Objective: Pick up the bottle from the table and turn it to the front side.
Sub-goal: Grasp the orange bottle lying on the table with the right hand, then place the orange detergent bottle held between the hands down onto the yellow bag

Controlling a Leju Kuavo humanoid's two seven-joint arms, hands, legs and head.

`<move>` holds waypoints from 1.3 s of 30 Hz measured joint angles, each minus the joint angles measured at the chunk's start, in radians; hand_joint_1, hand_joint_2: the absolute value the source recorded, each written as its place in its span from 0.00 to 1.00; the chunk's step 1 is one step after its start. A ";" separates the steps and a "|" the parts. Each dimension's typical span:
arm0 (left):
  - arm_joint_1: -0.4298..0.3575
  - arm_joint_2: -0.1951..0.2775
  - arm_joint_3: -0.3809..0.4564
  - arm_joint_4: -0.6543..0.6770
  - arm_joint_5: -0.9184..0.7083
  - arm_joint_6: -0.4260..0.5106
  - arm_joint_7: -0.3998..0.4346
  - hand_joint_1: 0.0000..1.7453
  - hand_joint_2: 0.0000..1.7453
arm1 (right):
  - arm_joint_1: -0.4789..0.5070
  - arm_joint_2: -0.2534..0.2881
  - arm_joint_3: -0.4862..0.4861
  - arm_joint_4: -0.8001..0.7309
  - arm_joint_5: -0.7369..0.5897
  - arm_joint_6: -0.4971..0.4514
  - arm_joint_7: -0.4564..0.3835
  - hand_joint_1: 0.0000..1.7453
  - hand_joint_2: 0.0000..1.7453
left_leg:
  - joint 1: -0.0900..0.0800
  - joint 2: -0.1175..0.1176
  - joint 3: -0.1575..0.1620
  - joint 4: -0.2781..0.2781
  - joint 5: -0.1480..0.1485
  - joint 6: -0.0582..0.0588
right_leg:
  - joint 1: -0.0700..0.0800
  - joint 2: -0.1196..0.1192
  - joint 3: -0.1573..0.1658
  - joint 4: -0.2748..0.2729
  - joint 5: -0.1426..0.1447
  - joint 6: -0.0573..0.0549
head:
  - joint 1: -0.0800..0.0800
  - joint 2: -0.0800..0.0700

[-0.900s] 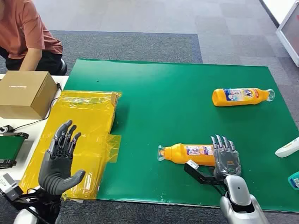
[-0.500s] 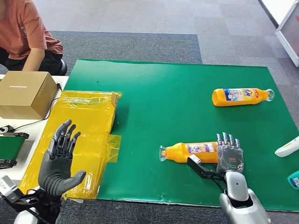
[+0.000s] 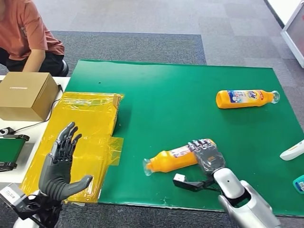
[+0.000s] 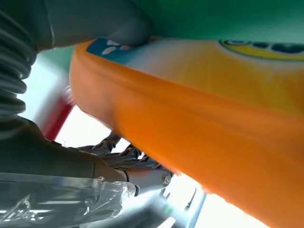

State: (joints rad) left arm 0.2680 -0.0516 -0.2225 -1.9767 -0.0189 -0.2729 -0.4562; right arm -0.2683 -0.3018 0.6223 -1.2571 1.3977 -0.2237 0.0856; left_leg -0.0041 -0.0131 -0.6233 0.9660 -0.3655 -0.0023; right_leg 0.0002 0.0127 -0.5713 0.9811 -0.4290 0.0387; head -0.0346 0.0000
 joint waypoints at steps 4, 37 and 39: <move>0.001 0.008 0.001 -0.013 -0.023 0.015 -0.003 0.00 1.00 | 0.087 0.034 -0.128 -0.144 -0.403 0.091 -0.193 1.00 1.00 | 0.000 0.000 -0.001 0.000 -0.001 0.000 | 0.000 0.000 0.000 0.000 -0.001 0.000 | 0.000 0.000; -0.272 0.112 -0.216 0.155 0.096 -0.123 0.226 0.00 1.00 | 0.146 0.307 -0.267 -0.250 -0.769 0.090 -0.393 1.00 1.00 | 0.000 0.000 -0.001 0.000 0.000 -0.001 | 0.000 0.000 -0.001 0.000 -0.001 0.000 | 0.000 0.000; -0.304 0.129 -0.246 0.169 0.090 -0.120 0.241 0.00 1.00 | 0.134 0.310 -0.254 -0.224 -0.756 0.083 -0.391 1.00 1.00 | 0.000 0.000 -0.001 0.000 0.000 -0.001 | 0.000 0.000 -0.001 0.000 0.000 0.000 | 0.000 0.000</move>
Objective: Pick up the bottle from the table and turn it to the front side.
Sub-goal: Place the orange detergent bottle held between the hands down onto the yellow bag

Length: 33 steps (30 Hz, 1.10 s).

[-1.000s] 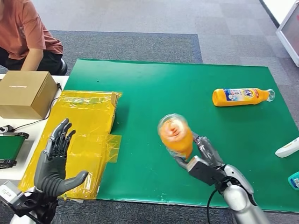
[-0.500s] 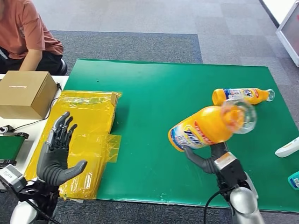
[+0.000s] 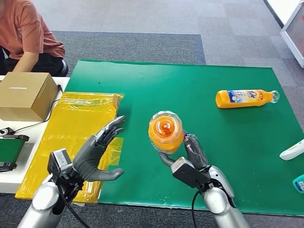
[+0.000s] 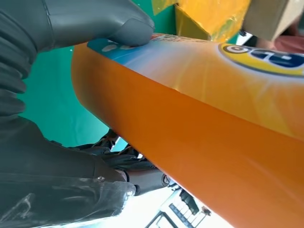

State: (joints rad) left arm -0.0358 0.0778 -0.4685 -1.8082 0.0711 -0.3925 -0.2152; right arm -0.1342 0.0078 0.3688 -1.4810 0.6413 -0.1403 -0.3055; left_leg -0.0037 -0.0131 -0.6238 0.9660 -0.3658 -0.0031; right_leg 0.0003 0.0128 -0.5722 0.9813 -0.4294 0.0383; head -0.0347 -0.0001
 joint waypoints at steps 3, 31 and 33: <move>-0.037 0.022 -0.033 0.016 -0.014 0.013 0.016 0.00 1.00 | -0.006 0.001 0.019 0.025 0.014 -0.002 0.002 1.00 1.00 | 0.000 0.000 0.000 0.000 0.000 0.000 | 0.000 0.000 0.000 0.000 0.000 0.000 | 0.000 0.000; -0.147 0.089 -0.182 0.130 -0.008 -0.030 0.027 0.00 1.00 | -0.091 0.018 0.263 0.078 -0.011 0.121 0.012 1.00 1.00 | 0.000 0.000 0.000 0.000 0.000 0.000 | 0.000 0.000 0.000 0.000 0.000 -0.001 | 0.000 0.000; -0.158 0.090 -0.188 0.136 0.003 -0.032 0.028 0.00 1.00 | -0.102 0.019 0.269 0.087 -0.018 0.119 0.015 1.00 1.00 | 0.000 0.000 0.000 0.000 0.000 0.000 | 0.000 0.000 0.000 0.000 0.000 -0.001 | 0.000 0.000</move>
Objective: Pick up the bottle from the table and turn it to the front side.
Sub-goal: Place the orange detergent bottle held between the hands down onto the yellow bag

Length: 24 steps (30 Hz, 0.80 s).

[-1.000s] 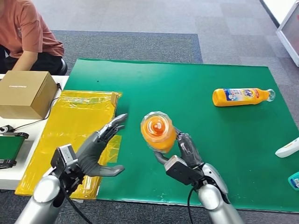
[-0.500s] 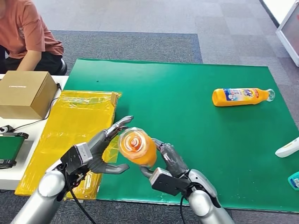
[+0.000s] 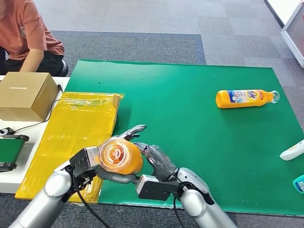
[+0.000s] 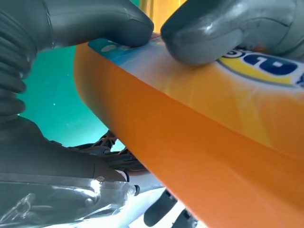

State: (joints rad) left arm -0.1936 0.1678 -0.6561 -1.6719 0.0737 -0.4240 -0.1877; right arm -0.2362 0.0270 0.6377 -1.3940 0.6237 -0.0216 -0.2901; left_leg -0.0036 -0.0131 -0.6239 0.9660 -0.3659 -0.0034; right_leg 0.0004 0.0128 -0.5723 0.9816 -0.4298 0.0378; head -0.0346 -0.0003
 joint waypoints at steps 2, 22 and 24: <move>-0.010 0.001 -0.004 0.006 0.012 -0.002 0.000 0.00 1.00 | -0.008 0.002 0.002 0.011 -0.008 -0.007 0.003 1.00 1.00 | 0.000 0.000 0.000 0.000 0.000 0.000 | 0.000 0.000 0.000 0.000 0.000 0.000 | 0.000 0.000; -0.076 -0.007 -0.045 0.020 0.053 -0.009 0.009 0.00 1.00 | -0.056 0.045 -0.003 0.223 -0.040 -0.060 0.005 1.00 1.00 | 0.000 0.000 0.000 0.000 0.000 0.000 | 0.000 0.000 0.000 0.000 0.000 0.000 | 0.000 0.000; -0.080 -0.007 -0.045 0.022 0.053 -0.009 0.012 0.25 1.00 | -0.060 0.051 -0.006 0.238 -0.041 -0.063 0.003 1.00 1.00 | 0.000 0.000 0.000 0.000 0.000 0.000 | 0.000 0.000 0.000 0.000 0.000 0.000 | 0.000 0.000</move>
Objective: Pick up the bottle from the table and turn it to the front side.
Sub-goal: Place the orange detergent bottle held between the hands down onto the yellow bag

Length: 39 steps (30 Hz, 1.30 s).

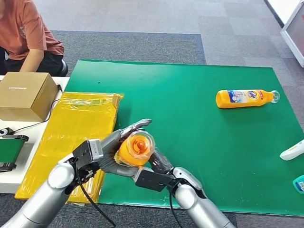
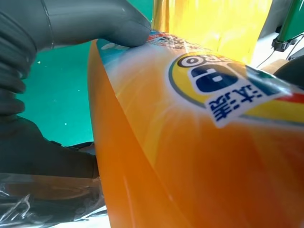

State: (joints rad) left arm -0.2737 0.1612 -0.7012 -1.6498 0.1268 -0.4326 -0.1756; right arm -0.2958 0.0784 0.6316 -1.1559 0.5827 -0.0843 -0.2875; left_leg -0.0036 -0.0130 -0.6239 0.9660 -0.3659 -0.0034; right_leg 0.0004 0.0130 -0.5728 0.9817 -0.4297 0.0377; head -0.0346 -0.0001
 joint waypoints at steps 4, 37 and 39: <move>-0.010 0.003 -0.003 0.003 0.006 0.002 0.016 1.00 1.00 | -0.011 0.012 -0.008 0.030 0.001 -0.007 -0.014 1.00 1.00 | 0.000 0.000 0.000 0.000 0.000 0.000 | 0.000 0.000 0.000 0.000 0.000 0.000 | 0.000 0.000; 0.114 -0.005 0.052 -0.044 -0.730 0.455 0.024 1.00 1.00 | 0.088 0.004 -0.331 -0.238 -0.126 -0.092 0.045 0.00 1.00 | 0.000 0.000 0.000 0.000 0.000 0.000 | 0.000 0.000 -0.001 0.000 0.000 0.000 | 0.000 0.000; 0.118 -0.008 0.056 -0.045 -0.736 0.457 0.024 1.00 1.00 | 0.094 0.004 -0.340 -0.251 -0.126 -0.091 0.045 0.00 1.00 | 0.000 0.000 0.000 0.000 0.000 0.000 | 0.000 0.000 -0.001 0.000 0.000 0.000 | 0.000 0.000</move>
State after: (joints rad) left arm -0.1554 0.1531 -0.6450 -1.6949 -0.6091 0.0249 -0.1515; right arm -0.2023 0.0825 0.2916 -1.4071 0.4571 -0.1755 -0.2427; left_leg -0.0038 -0.0128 -0.6243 0.9661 -0.3661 -0.0035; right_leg 0.0001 0.0132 -0.5733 0.9815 -0.4296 0.0380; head -0.0346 -0.0003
